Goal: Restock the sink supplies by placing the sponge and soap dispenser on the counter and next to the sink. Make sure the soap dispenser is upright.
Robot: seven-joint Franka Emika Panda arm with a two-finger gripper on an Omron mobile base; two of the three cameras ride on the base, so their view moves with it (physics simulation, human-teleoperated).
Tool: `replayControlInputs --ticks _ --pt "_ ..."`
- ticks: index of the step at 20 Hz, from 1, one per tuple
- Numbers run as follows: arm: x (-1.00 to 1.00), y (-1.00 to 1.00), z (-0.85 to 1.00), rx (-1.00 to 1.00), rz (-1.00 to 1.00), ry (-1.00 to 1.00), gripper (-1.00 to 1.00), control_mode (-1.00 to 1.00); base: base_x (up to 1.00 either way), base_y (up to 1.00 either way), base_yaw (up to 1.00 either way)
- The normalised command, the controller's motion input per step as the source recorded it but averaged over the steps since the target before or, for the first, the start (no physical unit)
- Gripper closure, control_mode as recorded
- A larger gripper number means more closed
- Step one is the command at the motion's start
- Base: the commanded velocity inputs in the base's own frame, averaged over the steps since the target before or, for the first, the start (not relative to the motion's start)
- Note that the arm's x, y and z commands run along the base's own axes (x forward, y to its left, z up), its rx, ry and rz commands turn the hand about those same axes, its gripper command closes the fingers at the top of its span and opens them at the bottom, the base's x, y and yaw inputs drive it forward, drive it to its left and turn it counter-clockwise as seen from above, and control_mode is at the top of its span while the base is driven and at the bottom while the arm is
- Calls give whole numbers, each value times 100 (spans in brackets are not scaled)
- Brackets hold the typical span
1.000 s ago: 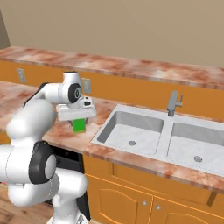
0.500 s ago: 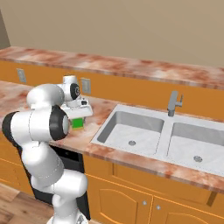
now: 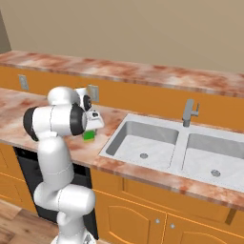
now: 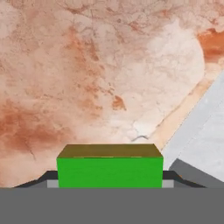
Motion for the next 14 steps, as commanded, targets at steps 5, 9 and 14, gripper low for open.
replayControlInputs --ticks 5,9,14 --pt "10 -36 -43 0 0 -3 100 -100 0 0 0" --pt "15 -37 -24 1 0 0 100 -100 0 0 0" --pt "46 14 -29 0 0 0 -100 -100 0 0 0"
